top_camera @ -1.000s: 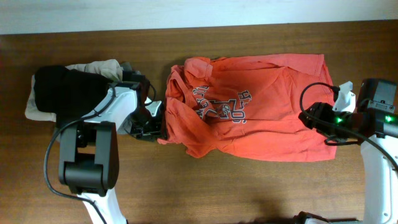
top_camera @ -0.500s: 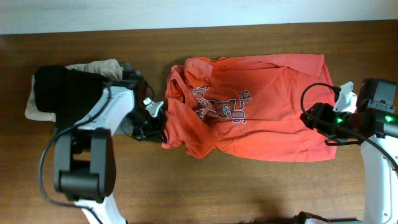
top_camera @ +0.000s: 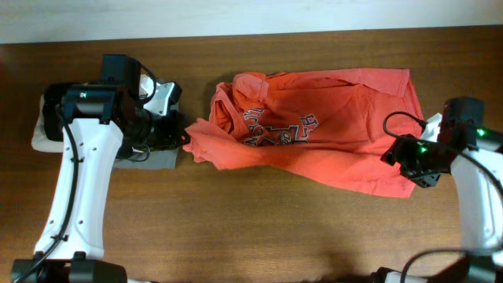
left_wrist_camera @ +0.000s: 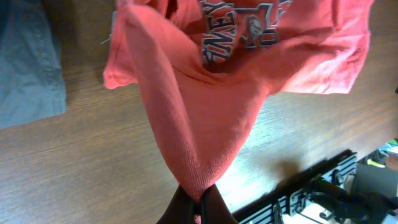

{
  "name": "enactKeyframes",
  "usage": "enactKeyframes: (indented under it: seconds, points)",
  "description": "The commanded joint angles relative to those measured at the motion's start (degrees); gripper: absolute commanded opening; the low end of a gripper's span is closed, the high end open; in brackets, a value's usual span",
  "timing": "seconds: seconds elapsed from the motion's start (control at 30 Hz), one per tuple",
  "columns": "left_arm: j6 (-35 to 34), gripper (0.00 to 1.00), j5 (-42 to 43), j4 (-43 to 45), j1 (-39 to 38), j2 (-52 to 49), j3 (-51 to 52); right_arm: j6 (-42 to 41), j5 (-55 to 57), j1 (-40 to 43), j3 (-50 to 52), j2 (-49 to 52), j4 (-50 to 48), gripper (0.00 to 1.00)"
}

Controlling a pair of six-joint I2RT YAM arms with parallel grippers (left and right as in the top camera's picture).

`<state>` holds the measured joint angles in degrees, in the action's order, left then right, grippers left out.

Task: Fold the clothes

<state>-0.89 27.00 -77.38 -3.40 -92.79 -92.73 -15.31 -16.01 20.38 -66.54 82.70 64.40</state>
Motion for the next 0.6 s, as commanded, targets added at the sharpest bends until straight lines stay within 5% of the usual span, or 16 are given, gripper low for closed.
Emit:
enactKeyframes:
  seconds: [0.0,0.3,0.57]
  points:
    - [0.5,0.01,-1.9,0.0,0.2,-0.4,0.0,-1.7,1.2,0.4,-0.7,4.3,0.3,0.61]
    - [0.5,0.01,-2.0,2.4,0.2,-0.4,0.0,0.2,-1.7,0.7,-0.7,8.8,1.7,0.64]
    - [0.5,0.01,-1.9,3.5,0.2,-0.4,0.0,-1.7,-2.0,14.1,2.7,9.6,1.9,0.75]
